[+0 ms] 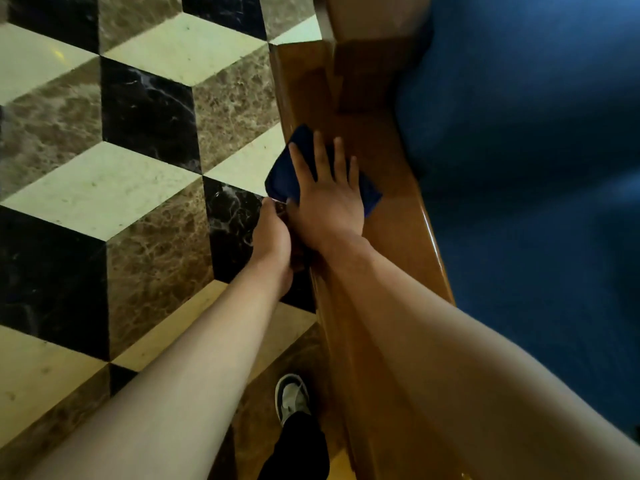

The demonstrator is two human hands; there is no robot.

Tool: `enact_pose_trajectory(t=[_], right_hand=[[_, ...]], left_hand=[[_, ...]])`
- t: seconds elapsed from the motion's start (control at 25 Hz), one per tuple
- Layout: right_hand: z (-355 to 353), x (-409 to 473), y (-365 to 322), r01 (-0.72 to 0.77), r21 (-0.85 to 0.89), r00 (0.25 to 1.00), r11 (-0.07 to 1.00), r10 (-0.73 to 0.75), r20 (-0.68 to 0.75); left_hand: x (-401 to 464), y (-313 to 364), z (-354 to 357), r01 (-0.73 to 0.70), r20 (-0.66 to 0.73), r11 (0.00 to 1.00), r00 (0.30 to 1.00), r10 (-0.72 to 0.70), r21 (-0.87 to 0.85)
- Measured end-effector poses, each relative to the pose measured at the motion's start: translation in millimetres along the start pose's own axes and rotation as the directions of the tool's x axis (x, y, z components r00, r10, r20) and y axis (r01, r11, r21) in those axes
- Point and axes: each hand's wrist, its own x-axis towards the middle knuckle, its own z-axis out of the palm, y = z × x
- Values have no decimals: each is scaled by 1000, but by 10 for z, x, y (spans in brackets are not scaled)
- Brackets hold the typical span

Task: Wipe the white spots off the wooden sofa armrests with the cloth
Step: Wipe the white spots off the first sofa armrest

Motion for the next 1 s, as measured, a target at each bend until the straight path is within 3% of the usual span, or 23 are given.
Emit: enact_pose_trajectory(t=[0.24,0.48,0.6,0.76,0.88,1.0], right_hand=[[194,-1144,141,-53,-8,998,999,52,-47],[-30,826,-87,178,-182,984,967,-175,31],[-172,1741,-93,84,-144,995,986,-91,-42],[-212,2197,-192,-57,-91,993,994,46,-111],[-243,1722,-155,33,-94,995,995,-42,-90],[-102,441,135,67,-13,997,998,-67,-43]], left_hand=[[103,110,17,101,-56,994,993,-102,-32],[611,736,52,1,10,987,1000,0,-159],[960,1141,261,-4,68,993,998,12,-118],[1033,1176,377,-26,154,999,988,32,-39],[943,1052,232,22,188,989,982,6,-146],[835,856,115,49,224,980,975,-4,-194]])
